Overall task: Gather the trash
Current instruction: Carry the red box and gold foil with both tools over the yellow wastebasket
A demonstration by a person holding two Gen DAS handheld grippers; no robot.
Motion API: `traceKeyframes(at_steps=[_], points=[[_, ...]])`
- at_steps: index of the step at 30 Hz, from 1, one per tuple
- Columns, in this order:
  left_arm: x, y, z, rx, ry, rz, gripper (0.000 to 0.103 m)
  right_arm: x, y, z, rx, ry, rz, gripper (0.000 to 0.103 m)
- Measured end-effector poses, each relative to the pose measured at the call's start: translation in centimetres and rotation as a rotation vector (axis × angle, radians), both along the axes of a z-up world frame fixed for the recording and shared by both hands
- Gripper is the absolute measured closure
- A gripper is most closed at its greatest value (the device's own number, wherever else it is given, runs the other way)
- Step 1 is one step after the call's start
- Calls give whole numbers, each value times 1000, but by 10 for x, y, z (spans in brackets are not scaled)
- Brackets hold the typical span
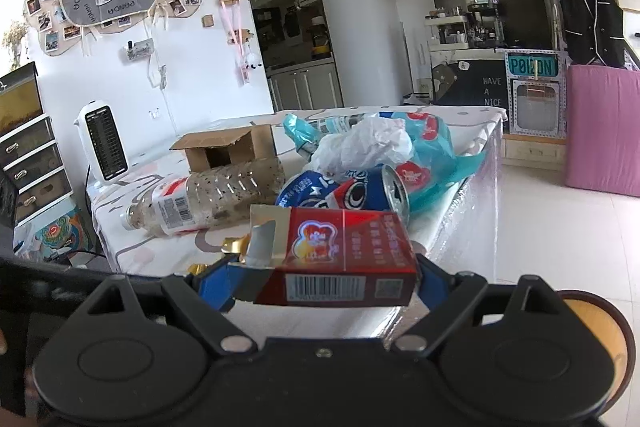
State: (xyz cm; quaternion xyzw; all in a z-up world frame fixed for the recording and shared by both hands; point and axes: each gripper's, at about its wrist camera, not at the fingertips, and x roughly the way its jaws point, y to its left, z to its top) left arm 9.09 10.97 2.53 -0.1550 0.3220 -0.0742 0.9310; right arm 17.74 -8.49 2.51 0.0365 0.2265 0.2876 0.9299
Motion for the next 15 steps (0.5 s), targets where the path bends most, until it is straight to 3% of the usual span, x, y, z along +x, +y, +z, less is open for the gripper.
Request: traceKeyframes(at_steps=[7, 15], points=[[15, 10, -1, 38, -1, 111, 41, 2, -4, 1, 15, 2, -8, 12], [34, -8, -4, 197, -15, 97, 42, 2, -4, 1, 18, 0, -7, 12]])
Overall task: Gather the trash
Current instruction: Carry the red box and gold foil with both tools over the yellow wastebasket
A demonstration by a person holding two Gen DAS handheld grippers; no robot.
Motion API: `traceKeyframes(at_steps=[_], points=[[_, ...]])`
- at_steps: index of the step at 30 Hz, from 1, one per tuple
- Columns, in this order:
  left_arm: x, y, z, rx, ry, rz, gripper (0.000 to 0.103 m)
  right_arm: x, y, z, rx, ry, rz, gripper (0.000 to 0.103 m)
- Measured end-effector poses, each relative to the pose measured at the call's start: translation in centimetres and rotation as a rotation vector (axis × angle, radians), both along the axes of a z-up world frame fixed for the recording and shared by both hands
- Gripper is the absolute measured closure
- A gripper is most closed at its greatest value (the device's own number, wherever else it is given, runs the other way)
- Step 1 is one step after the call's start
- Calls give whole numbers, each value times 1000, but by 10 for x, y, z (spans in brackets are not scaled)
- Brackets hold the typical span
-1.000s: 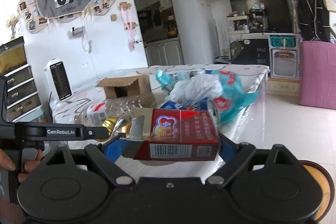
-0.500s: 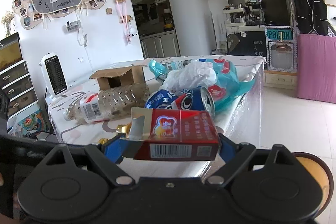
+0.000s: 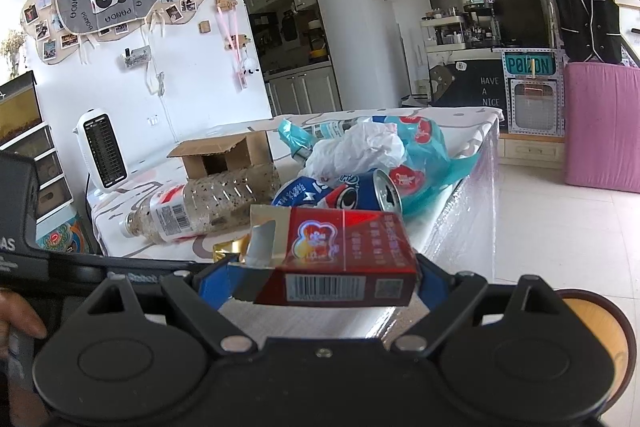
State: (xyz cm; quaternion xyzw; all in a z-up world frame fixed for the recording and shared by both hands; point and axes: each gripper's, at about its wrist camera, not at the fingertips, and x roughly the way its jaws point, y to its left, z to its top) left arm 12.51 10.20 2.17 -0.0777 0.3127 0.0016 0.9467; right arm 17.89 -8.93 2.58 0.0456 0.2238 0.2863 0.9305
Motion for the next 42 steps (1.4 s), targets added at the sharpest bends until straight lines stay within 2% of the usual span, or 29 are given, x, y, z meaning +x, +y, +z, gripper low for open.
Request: traceKeyframes(at_steps=[2, 3, 8, 13, 20, 29, 36, 42], points=[[0, -7, -1, 51, -1, -5, 59, 0, 0, 0, 1, -1, -1, 12], [-1, -8, -1, 62, -1, -4, 62, 0, -1, 0, 2, -1, -2, 12], [-4, -5, 0, 47, -11, 7, 62, -1, -1, -1, 1, 0, -3, 12], [-13, -6, 11, 60, -68, 31, 62, -1, -1, -1, -2, 3, -4, 12], [-14, -11, 29, 38, -112, 26, 62, -5, -12, 11, 16, -34, -37, 12], [5, -47, 58, 40, -189, -68, 62, -3, -60, 27, 6, -91, -223, 12], [28, -99, 73, 63, -228, -184, 62, 5, -109, 32, 5, -98, -386, 12], [53, -147, 73, 86, -239, -290, 62, 15, -147, 31, -13, -102, -517, 12]])
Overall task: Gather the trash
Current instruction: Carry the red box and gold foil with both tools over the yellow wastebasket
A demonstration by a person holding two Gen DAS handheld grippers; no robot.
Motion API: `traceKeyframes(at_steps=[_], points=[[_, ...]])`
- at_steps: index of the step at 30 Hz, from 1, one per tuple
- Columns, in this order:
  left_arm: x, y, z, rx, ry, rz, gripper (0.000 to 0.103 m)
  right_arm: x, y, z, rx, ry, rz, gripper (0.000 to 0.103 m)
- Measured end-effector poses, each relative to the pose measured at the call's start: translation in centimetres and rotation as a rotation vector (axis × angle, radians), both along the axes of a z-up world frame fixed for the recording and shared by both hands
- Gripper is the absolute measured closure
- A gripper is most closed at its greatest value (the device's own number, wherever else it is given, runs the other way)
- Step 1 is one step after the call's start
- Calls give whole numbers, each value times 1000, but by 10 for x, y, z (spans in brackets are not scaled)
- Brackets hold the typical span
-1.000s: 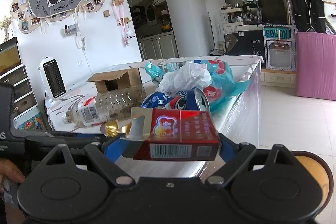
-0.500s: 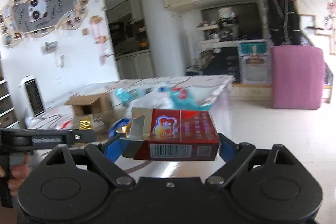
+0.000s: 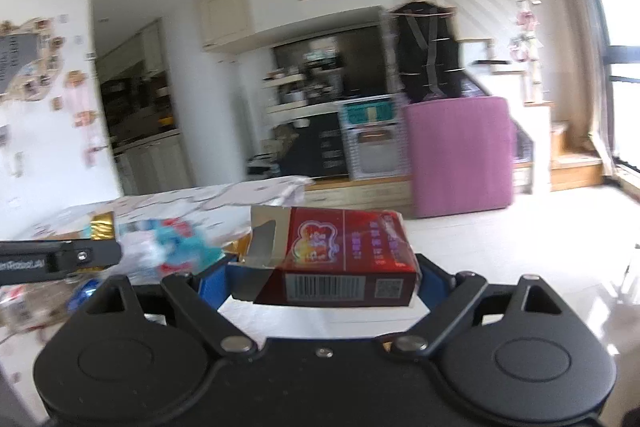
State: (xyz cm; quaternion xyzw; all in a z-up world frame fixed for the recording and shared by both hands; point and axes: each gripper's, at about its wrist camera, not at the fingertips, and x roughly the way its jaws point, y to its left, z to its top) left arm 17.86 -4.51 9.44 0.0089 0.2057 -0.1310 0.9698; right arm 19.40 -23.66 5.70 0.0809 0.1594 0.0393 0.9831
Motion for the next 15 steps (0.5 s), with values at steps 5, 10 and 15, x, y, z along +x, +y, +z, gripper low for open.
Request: traceKeyframes(at_steps=[5, 10, 15], points=[[31, -38, -12, 9, 33, -73, 62, 17, -34, -10, 14, 36, -98, 12], [75, -76, -36, 47, 127, -140, 62, 41, -57, -28, 14, 63, -155, 12], [123, -101, -71, 49, 277, -160, 62, 76, -81, -61, 48, 197, -160, 12]])
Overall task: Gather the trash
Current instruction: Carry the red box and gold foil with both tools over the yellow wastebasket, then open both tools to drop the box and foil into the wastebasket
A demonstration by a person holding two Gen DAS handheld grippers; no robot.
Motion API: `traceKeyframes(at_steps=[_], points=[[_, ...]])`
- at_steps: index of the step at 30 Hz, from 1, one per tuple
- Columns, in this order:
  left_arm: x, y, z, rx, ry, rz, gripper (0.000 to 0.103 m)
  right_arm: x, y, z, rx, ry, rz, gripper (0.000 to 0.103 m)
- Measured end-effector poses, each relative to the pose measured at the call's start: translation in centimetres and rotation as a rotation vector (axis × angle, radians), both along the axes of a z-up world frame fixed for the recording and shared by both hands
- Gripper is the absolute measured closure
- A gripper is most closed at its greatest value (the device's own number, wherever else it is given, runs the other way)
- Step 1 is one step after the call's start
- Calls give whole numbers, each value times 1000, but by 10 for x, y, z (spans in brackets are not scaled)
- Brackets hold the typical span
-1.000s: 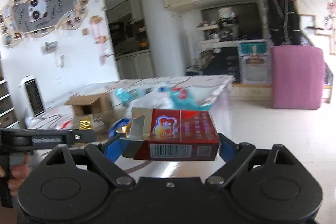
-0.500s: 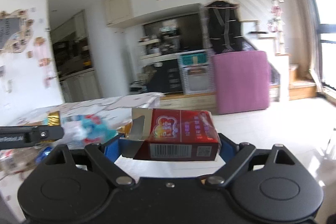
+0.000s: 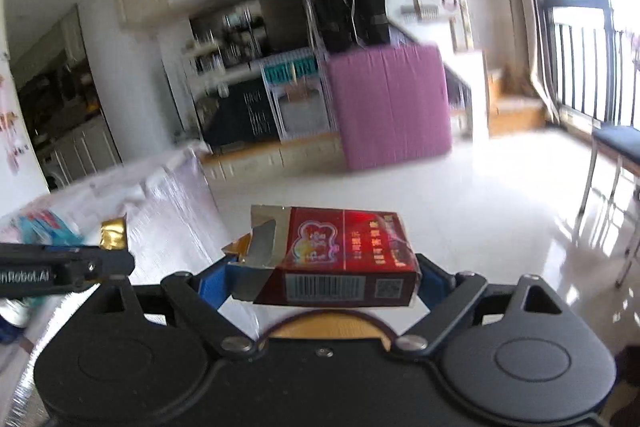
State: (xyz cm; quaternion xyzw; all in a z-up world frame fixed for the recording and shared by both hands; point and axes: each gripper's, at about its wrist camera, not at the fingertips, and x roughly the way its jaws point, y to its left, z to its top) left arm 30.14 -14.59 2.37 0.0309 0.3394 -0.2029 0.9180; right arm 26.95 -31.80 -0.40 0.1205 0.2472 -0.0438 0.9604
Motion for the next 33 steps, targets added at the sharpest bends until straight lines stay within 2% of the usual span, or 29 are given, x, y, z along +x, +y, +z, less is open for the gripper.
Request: traceKeyframes(at_steps=[6, 11, 17, 21, 28, 33], points=[[52, -23, -40, 11, 162, -21, 62, 36, -16, -49, 2, 197, 46, 12], [87, -39, -79, 24, 277, -39, 62, 52, -22, -88, 48, 298, 87, 12], [104, -47, -129, 24, 382, -84, 62, 70, 2, -123, -25, 414, 230, 12], [117, -41, -152, 29, 505, -39, 62, 81, 7, -136, -36, 467, 271, 12], [120, -41, -156, 5, 521, -31, 62, 97, 14, -152, -36, 521, 322, 12], [120, -45, -164, 42, 538, 6, 61, 105, 19, -164, -39, 567, 353, 12]])
